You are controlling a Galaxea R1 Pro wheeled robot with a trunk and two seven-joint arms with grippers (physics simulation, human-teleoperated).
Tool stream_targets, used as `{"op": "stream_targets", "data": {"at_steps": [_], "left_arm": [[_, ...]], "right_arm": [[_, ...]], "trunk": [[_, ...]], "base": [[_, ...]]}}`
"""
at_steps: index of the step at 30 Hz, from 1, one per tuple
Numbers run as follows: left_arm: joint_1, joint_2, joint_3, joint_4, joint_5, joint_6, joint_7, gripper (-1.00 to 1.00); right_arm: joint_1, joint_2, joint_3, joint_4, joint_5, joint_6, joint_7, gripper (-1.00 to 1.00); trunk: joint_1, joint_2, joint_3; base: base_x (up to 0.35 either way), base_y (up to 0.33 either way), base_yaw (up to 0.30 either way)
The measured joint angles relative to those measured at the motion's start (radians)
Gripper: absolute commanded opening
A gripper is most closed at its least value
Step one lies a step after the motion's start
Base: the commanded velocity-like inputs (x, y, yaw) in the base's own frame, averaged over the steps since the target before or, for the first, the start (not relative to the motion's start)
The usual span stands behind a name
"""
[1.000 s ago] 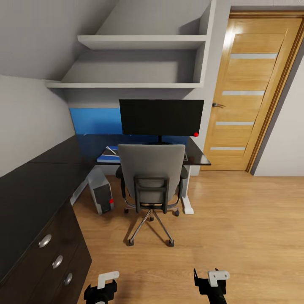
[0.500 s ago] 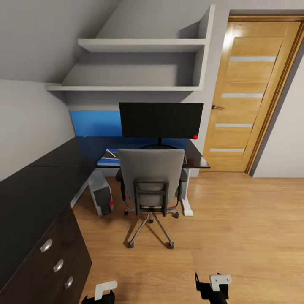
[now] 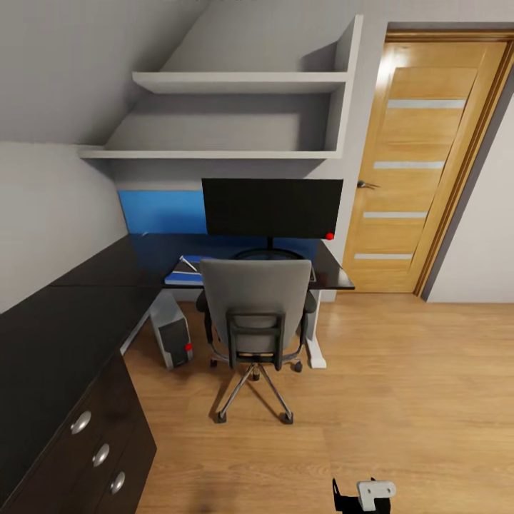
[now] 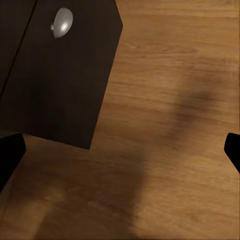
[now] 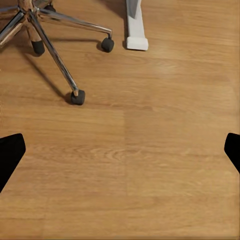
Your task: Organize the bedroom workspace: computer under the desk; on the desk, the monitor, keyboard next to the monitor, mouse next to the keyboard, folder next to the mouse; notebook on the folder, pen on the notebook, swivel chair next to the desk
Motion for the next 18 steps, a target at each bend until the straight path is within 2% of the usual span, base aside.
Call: {"op": "stream_targets", "data": {"at_steps": [5, 18], "left_arm": [[0.009, 0.003, -0.002, 0.000, 0.000, -0.023, -0.007, 1.00], [0.012, 0.004, -0.002, 0.000, 0.000, -0.030, -0.009, 1.00]], "right_arm": [[0.001, 0.001, 0.000, 0.000, 0.000, 0.000, 0.001, 1.00], [0.001, 0.000, 0.000, 0.000, 0.000, 0.000, 0.001, 1.00]], "trunk": [[-0.019, 0.035, 0.016], [-0.069, 0.126, 0.056]], "base": [[0.000, 0.000, 0.000], [0.000, 0.000, 0.000]]}}
